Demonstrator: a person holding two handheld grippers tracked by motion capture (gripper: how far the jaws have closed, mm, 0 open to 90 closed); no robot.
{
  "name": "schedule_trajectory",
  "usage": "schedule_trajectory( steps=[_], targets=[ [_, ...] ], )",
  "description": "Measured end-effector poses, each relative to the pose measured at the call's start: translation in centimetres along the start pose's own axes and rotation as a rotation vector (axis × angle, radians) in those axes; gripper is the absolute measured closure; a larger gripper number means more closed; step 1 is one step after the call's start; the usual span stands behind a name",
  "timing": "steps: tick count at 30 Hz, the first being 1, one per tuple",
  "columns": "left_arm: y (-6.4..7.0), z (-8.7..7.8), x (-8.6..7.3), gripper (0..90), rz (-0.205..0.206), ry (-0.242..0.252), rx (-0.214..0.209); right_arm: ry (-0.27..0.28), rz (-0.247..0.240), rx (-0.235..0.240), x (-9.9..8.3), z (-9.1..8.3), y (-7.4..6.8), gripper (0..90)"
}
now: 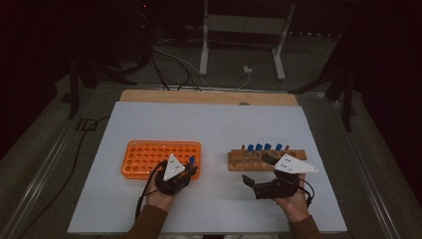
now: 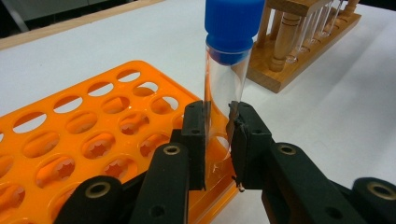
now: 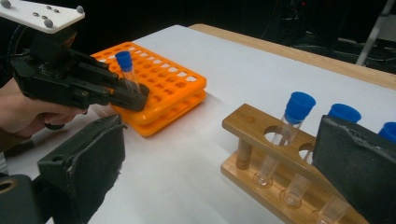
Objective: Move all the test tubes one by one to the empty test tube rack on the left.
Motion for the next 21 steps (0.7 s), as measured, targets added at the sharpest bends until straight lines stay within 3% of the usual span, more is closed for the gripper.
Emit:
schedule_trajectory(
  steps=[4, 9, 13, 21],
  targets=[
    [0.2, -0.2, 0.1, 67.1, -0.003, 0.010, -0.027, 0.005, 0.005, -0.002, 0.0, -0.2, 0.2, 2.5],
    [0.0, -0.7, 0.7, 59.2, -0.016, 0.053, -0.025, 0.005, 0.005, -0.002, 0.0, -0.2, 0.2, 2.5],
    [0.0, -1.0, 0.8, 76.4, 0.010, 0.042, -0.023, 0.006, 0.006, -0.004, 0.0, -0.2, 0.3, 2.5],
    [0.0, -0.5, 0.5, 77.6, 0.022, 0.004, -0.010, 0.006, 0.016, -0.033, -0.1, -0.5, 1.0, 2.5]
  ],
)
Point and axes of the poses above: each handheld gripper's, and its own axes: z roughly forward along the jaws, x roughly out of its top, y roughly to its right, the point moved 10 cm from there along z, roughly forward along the jaws, and after that the axes turned 14 degrees about -y, right-handed, at the moved point
